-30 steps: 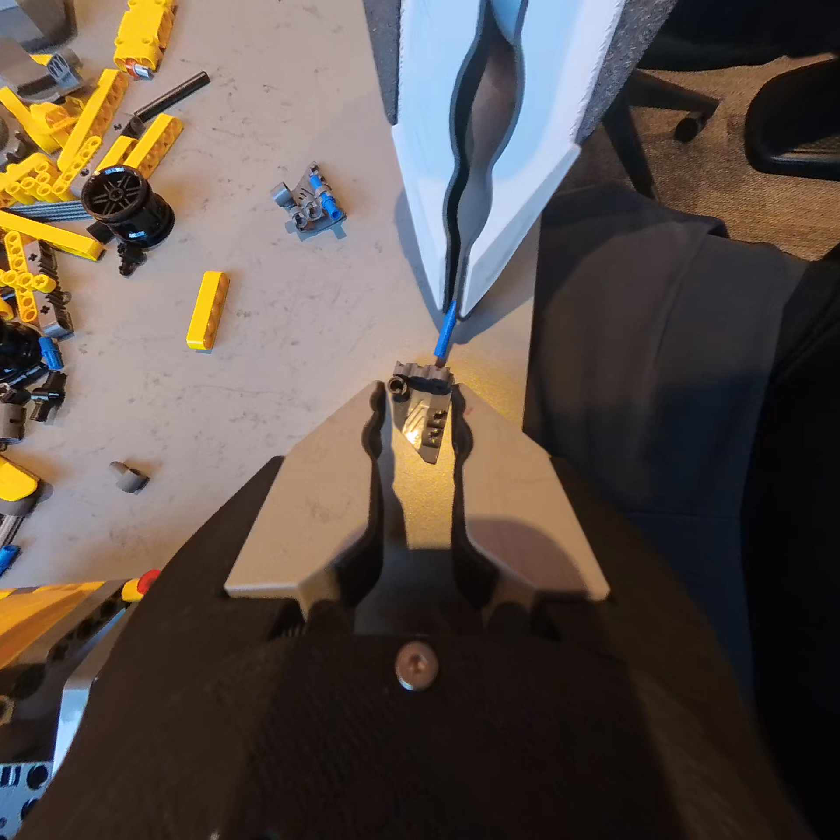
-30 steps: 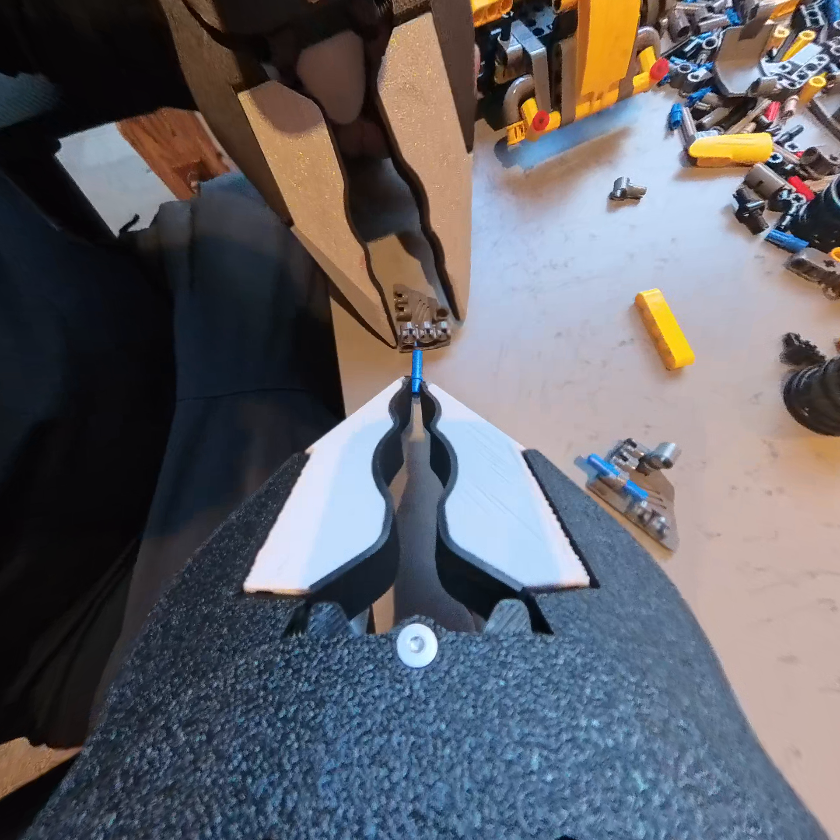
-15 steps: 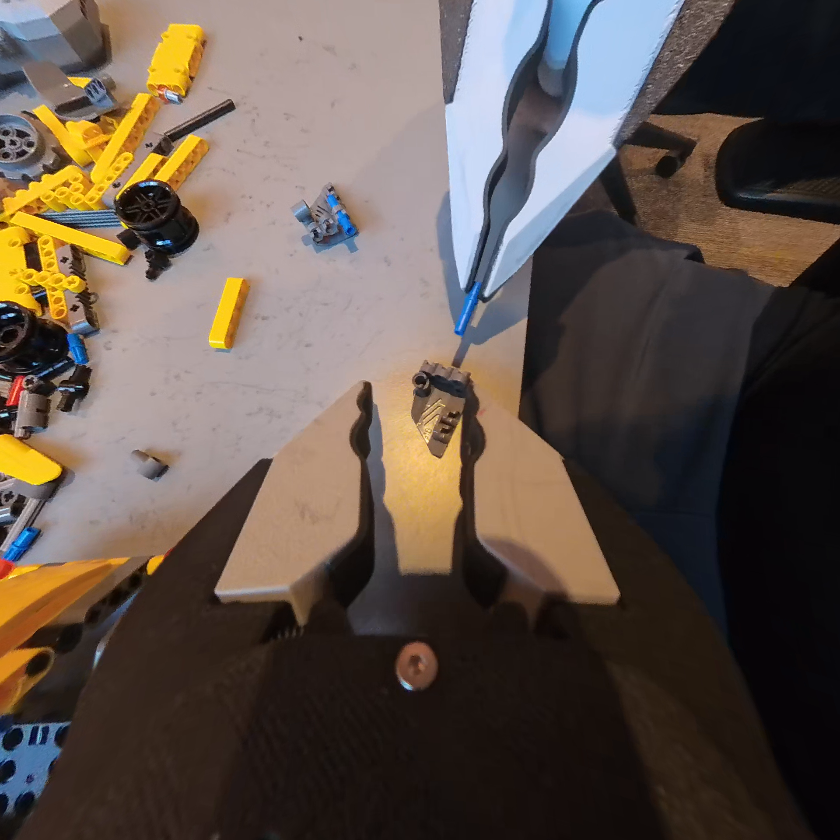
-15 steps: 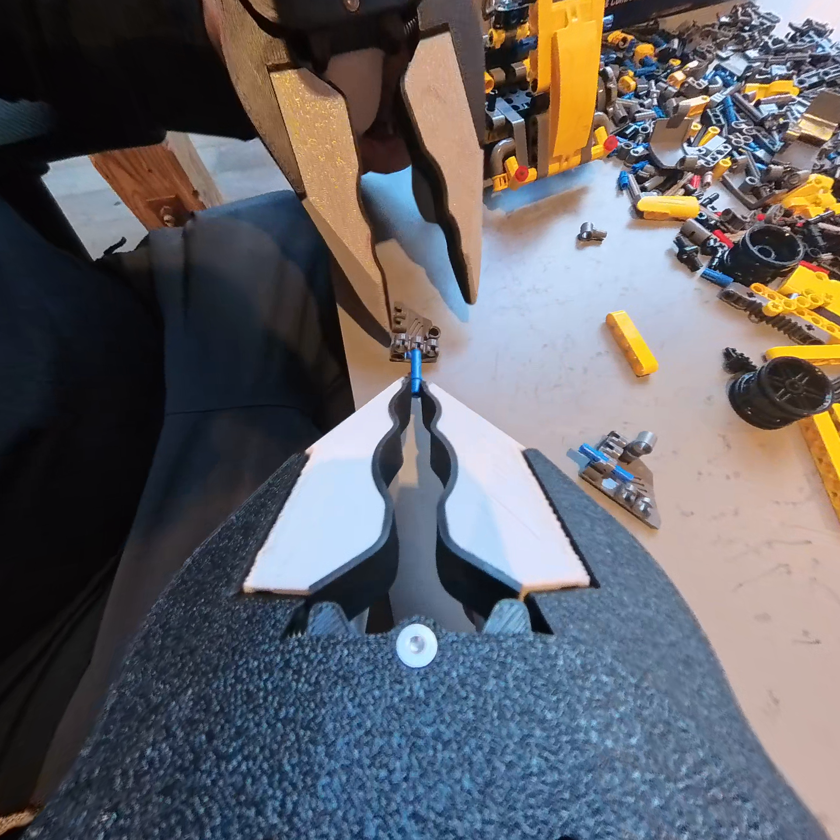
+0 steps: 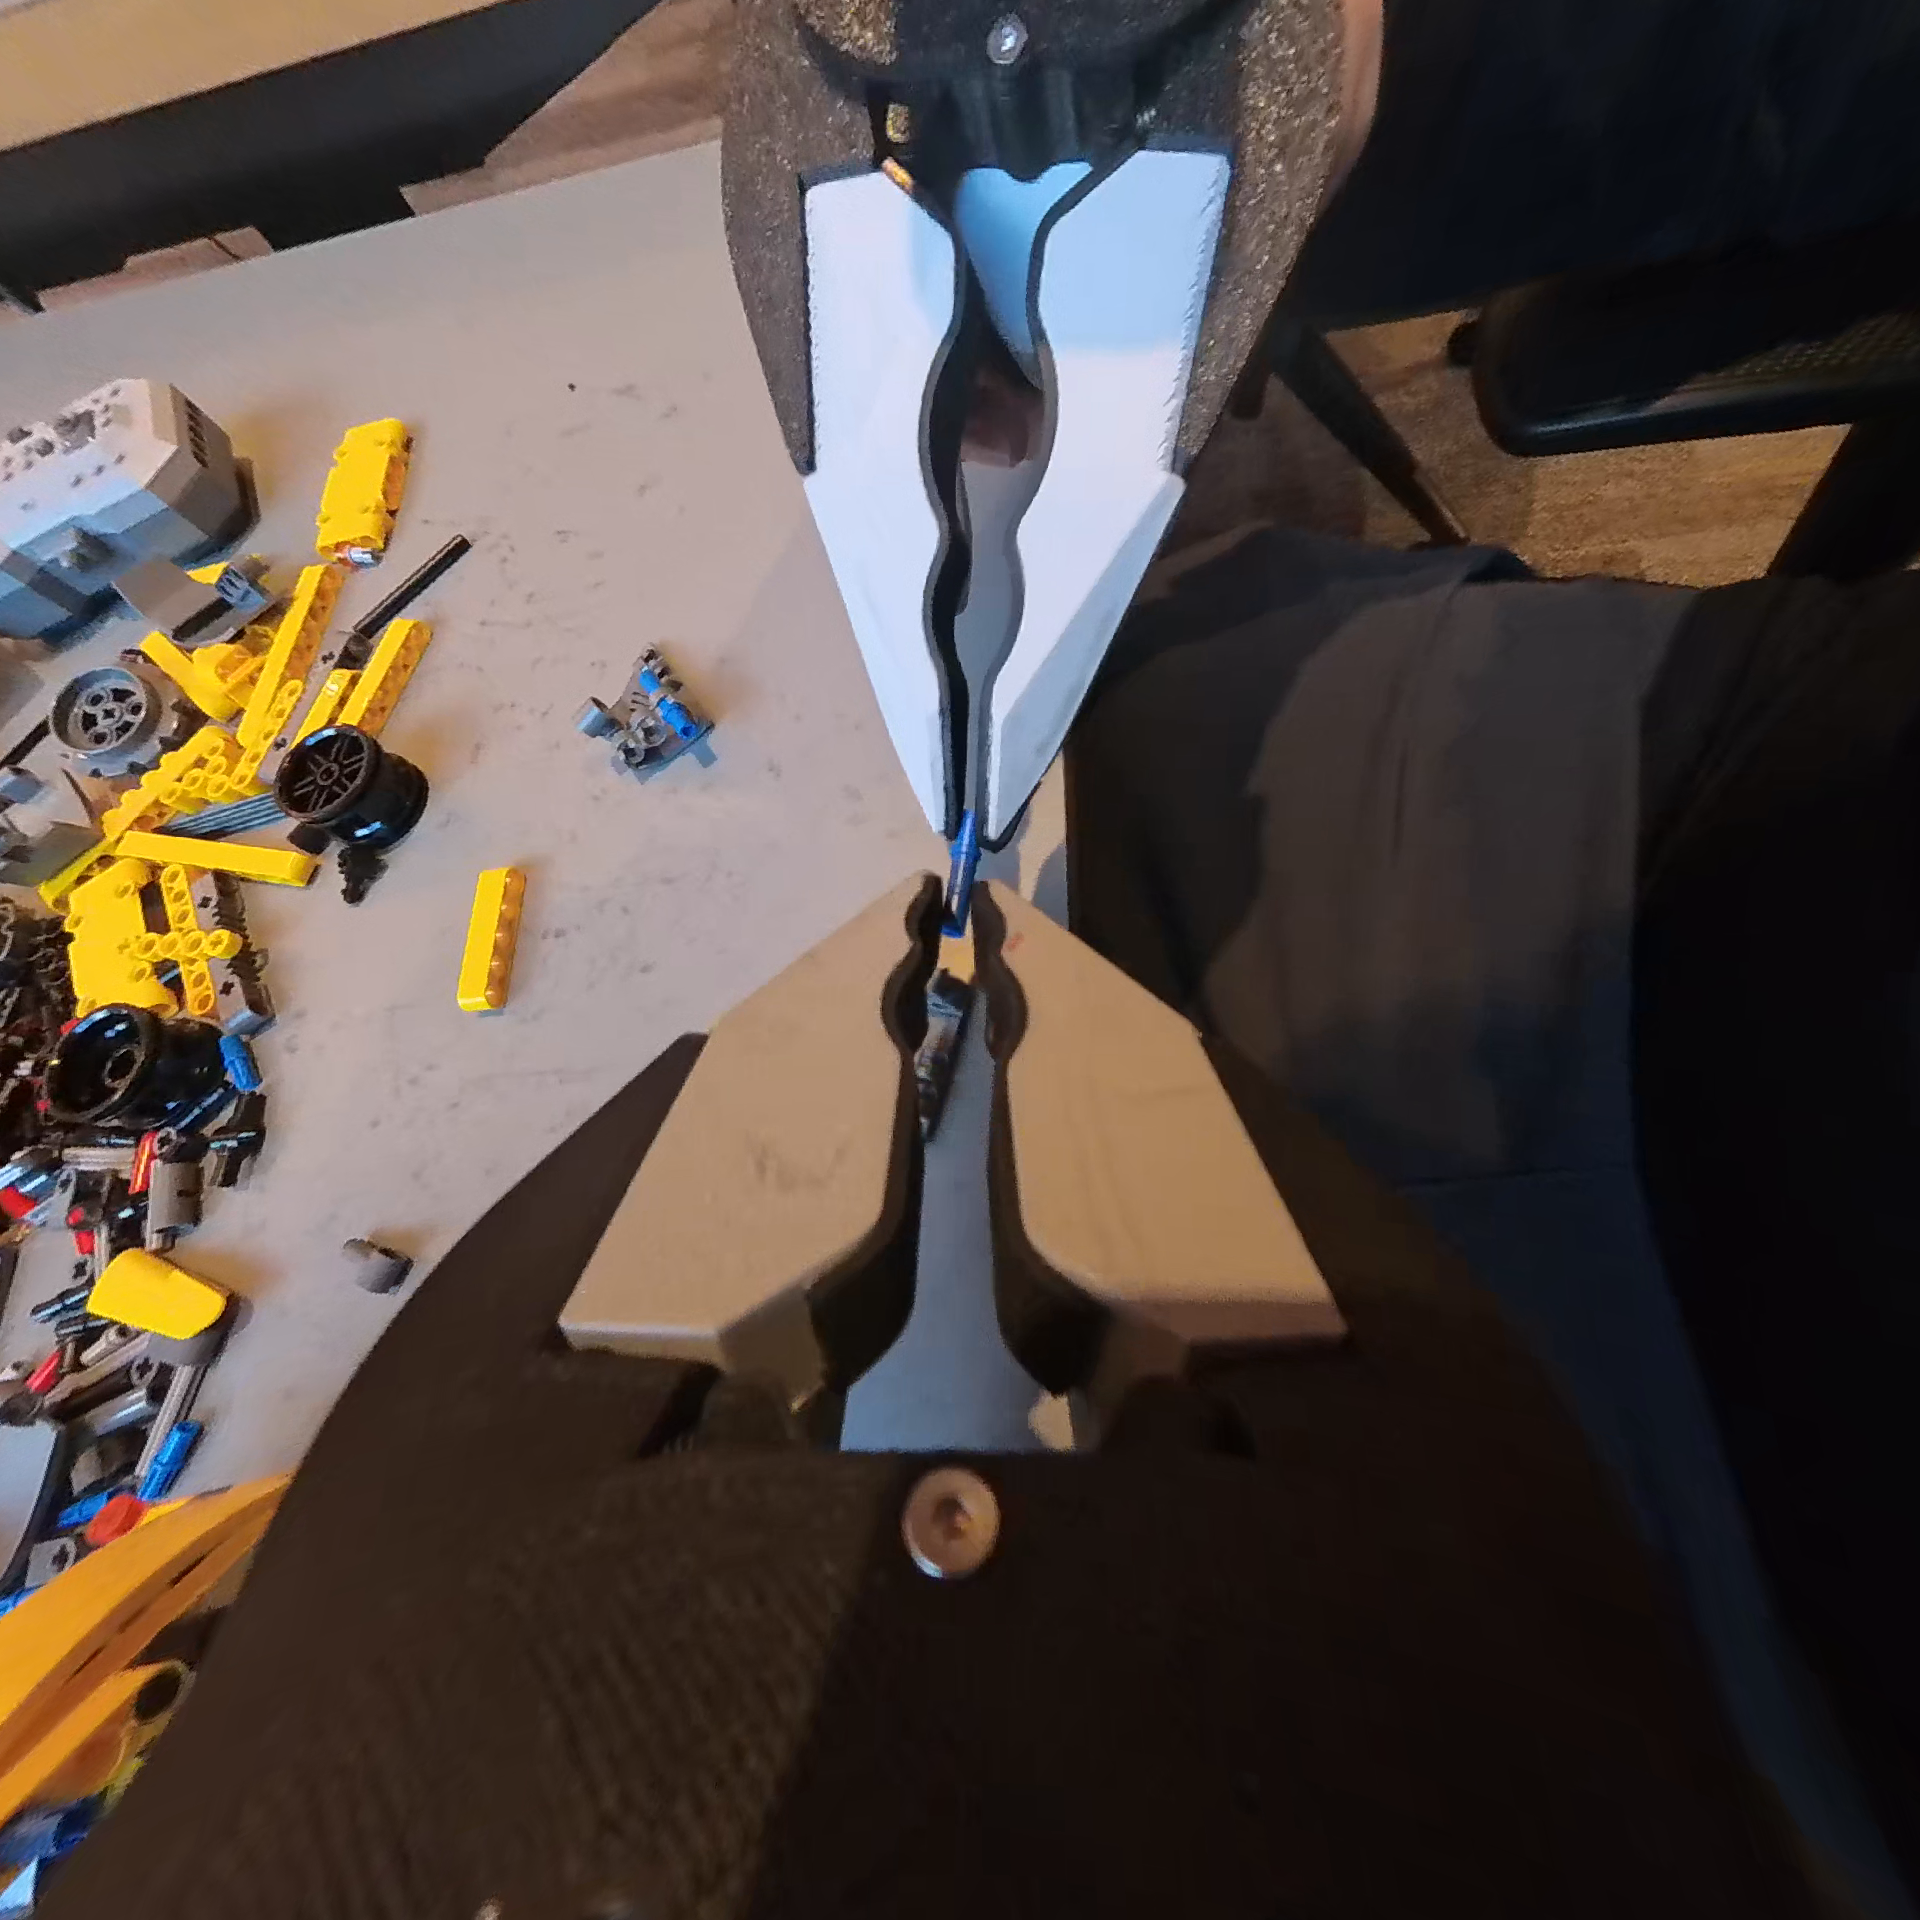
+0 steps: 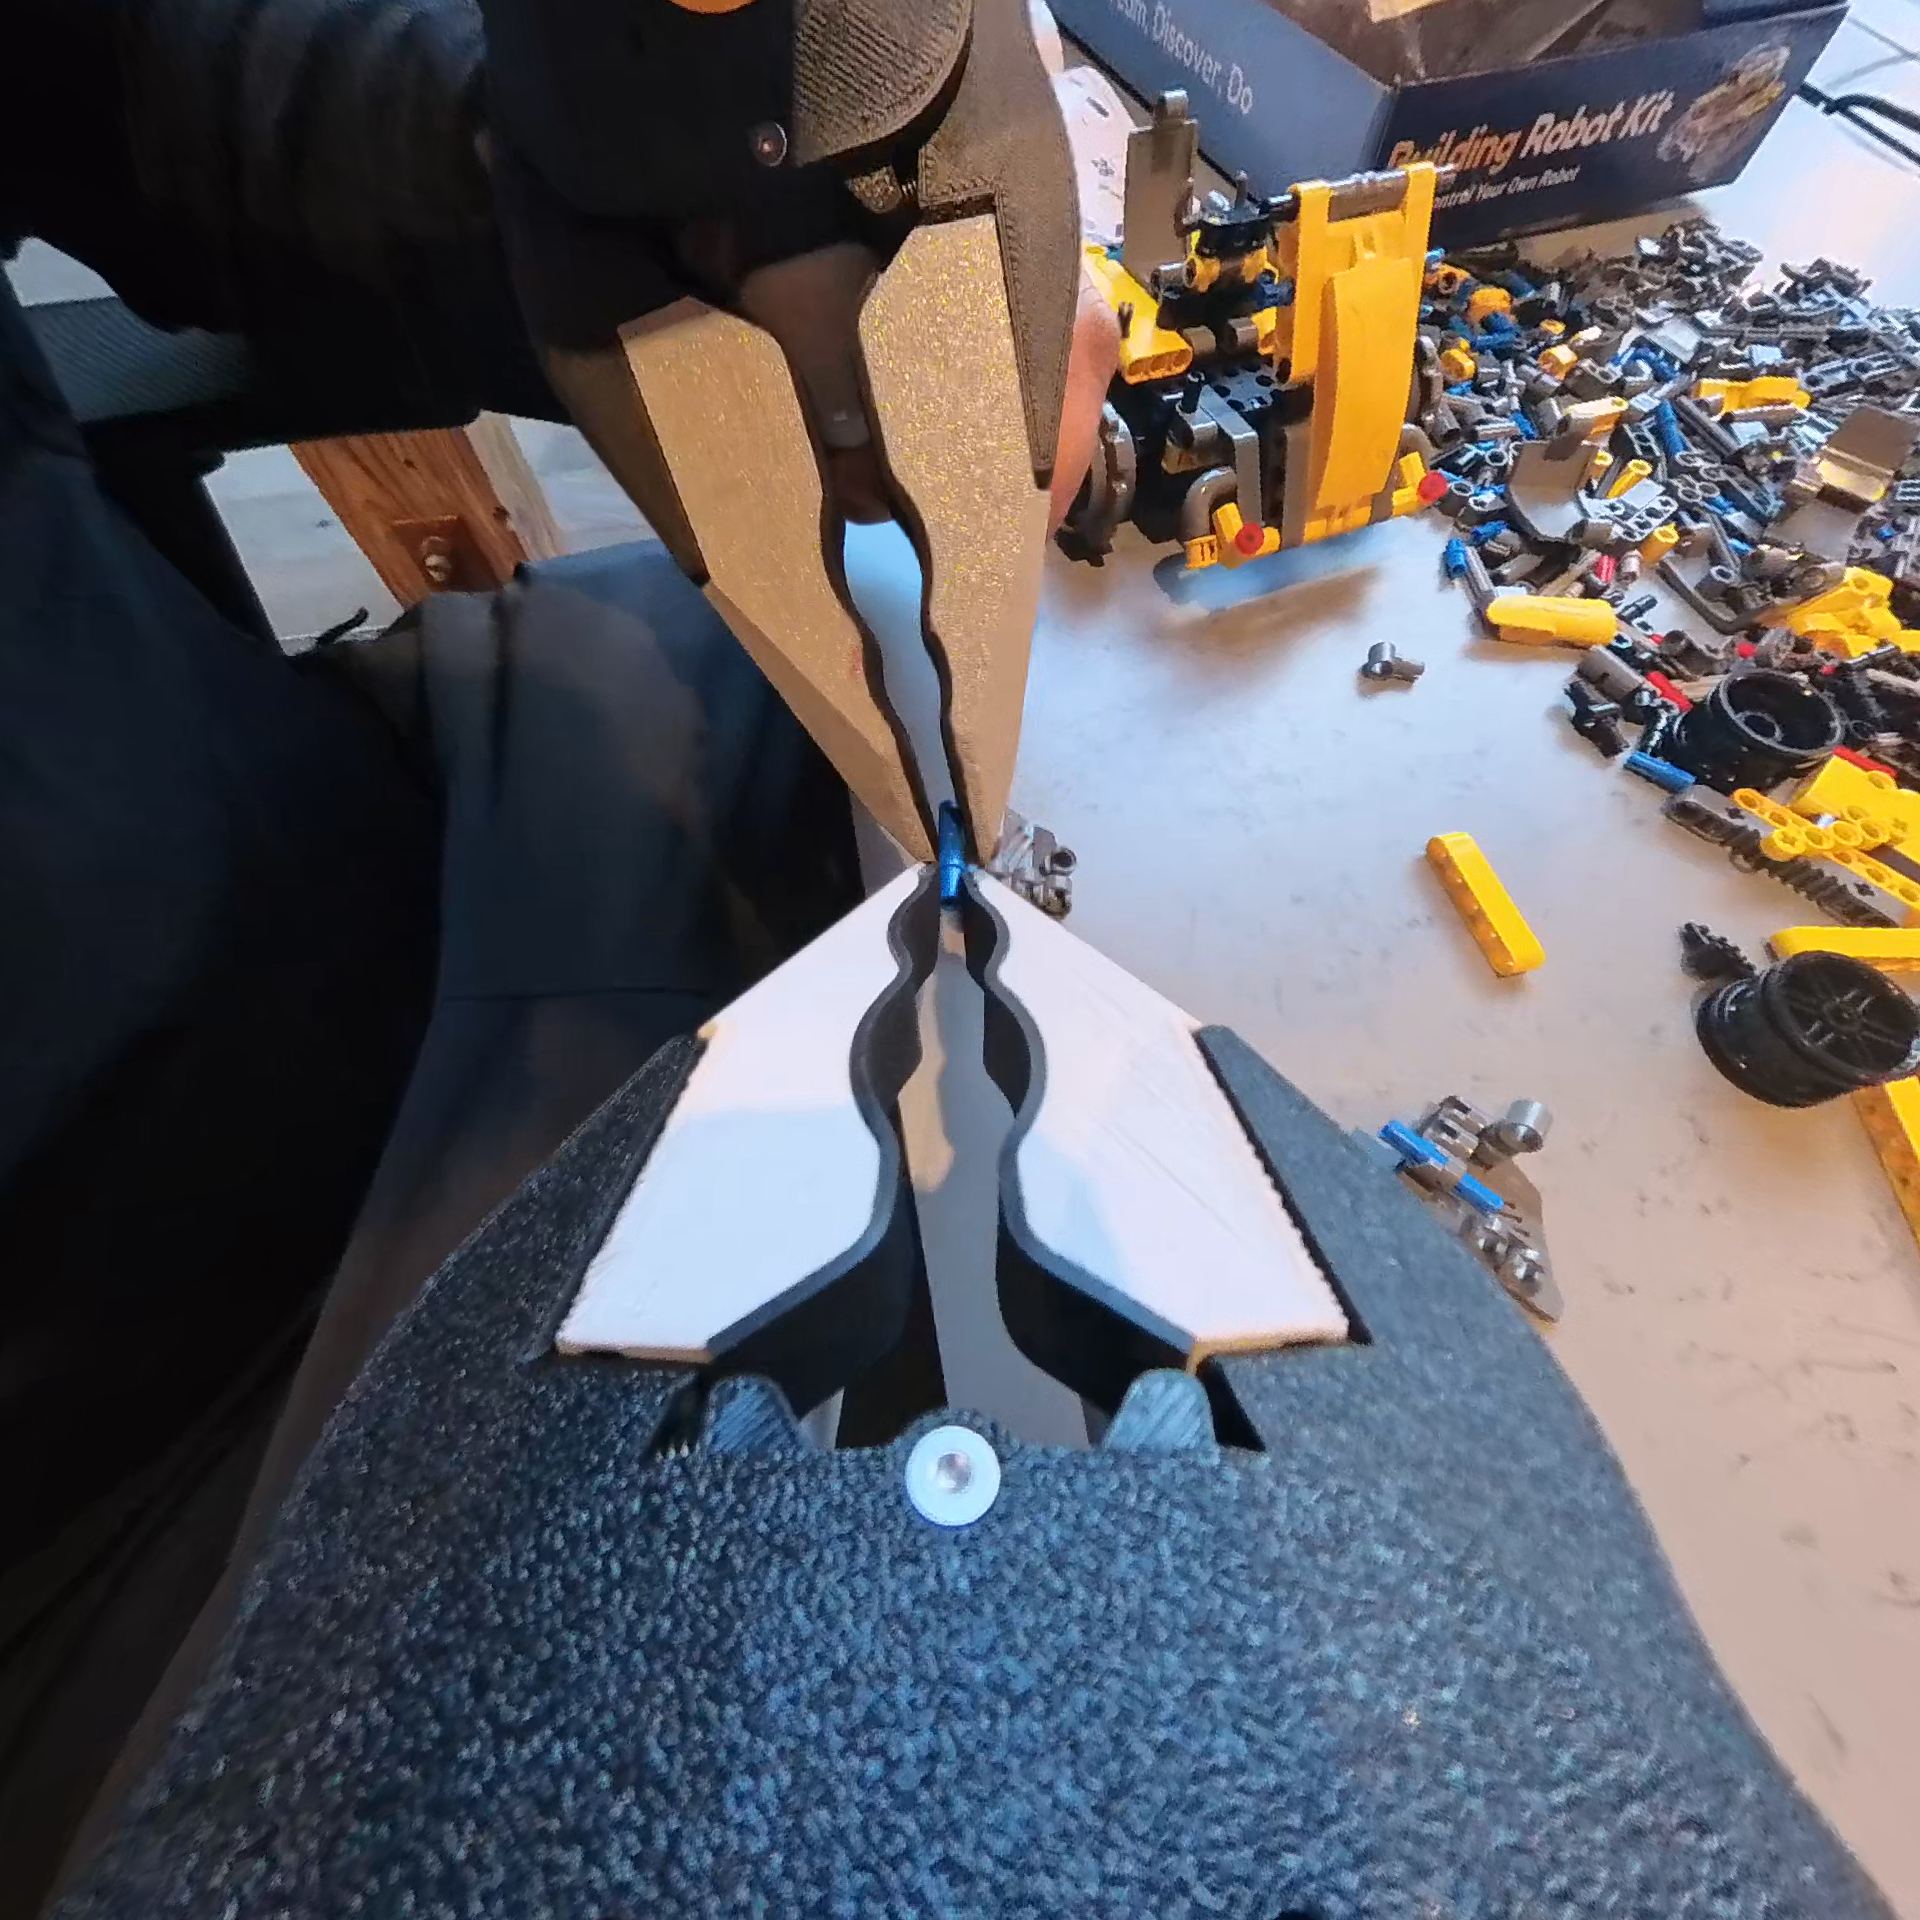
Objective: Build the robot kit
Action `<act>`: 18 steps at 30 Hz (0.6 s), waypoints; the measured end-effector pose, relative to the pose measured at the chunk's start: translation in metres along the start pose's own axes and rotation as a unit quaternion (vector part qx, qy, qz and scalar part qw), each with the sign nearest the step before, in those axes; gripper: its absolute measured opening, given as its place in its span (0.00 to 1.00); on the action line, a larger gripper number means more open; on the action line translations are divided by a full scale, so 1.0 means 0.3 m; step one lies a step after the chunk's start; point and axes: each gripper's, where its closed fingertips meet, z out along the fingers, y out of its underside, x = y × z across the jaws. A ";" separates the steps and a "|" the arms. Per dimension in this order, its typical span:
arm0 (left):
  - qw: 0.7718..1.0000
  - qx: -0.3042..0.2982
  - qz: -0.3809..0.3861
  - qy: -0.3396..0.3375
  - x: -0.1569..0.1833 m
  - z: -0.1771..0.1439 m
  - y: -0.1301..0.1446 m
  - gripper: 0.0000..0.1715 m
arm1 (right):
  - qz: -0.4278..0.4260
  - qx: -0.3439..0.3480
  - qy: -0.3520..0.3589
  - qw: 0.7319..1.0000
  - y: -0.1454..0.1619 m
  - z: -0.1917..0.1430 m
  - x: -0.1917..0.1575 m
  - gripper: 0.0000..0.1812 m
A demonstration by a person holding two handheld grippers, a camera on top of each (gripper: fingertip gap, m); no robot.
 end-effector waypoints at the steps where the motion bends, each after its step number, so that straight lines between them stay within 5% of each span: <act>1: 1.000 0.003 -0.003 0.001 -0.001 -0.002 -0.002 0.02 | -0.001 0.004 0.001 1.000 -0.003 -0.001 0.000 0.02; 13: 0.999 0.034 -0.011 0.026 0.004 -0.025 -0.016 0.01 | -0.028 0.032 0.028 0.999 -0.030 0.000 0.000 0.11; 18: 0.999 0.042 0.000 0.026 0.009 -0.024 -0.024 0.01 | -0.041 0.039 0.025 0.998 -0.040 -0.002 -0.011 0.03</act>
